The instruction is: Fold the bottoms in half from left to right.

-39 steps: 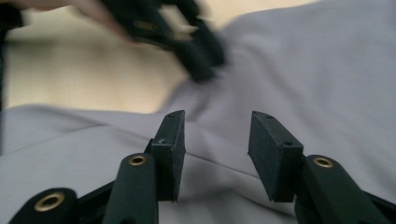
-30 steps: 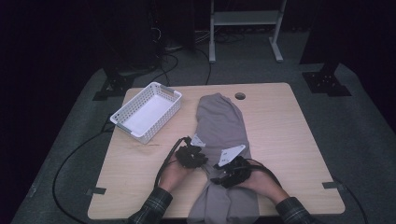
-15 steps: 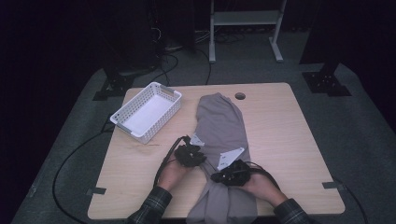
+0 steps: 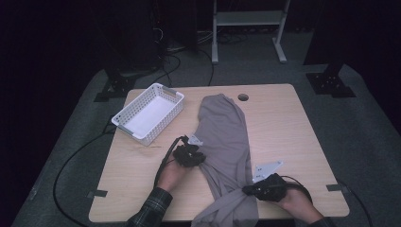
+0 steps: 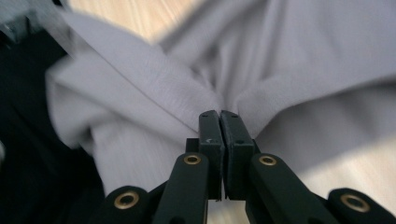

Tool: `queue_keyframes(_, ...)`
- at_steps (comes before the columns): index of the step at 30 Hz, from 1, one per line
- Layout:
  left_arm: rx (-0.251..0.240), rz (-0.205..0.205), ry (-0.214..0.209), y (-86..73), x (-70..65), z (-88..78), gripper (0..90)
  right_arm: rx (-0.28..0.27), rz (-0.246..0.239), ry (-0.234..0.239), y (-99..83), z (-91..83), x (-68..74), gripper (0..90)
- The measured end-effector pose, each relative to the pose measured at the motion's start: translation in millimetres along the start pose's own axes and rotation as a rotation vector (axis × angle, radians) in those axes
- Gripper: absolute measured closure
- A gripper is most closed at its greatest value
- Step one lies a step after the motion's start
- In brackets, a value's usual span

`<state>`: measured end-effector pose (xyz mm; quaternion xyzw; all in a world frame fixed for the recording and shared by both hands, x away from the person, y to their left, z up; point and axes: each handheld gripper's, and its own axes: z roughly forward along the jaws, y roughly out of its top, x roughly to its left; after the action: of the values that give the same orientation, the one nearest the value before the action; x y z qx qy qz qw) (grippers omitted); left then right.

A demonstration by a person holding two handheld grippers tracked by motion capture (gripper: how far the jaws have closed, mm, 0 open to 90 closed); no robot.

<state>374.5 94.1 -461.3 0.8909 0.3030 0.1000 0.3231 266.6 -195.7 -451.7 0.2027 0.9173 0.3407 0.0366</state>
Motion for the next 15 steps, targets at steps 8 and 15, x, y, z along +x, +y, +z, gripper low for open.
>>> queue_keyframes(8, 0.000, -0.004, 0.031, -0.7, 2.1, -0.7, 76.6, -0.006, 0.030, -0.011, -19.4, -18.2, -4.0, 86.2)
queue_keyframes(15, -0.060, 0.010, -0.018, 8.4, -13.6, -10.3, 74.7, -0.127, 0.045, -0.072, -3.5, -24.7, -13.7, 69.9)
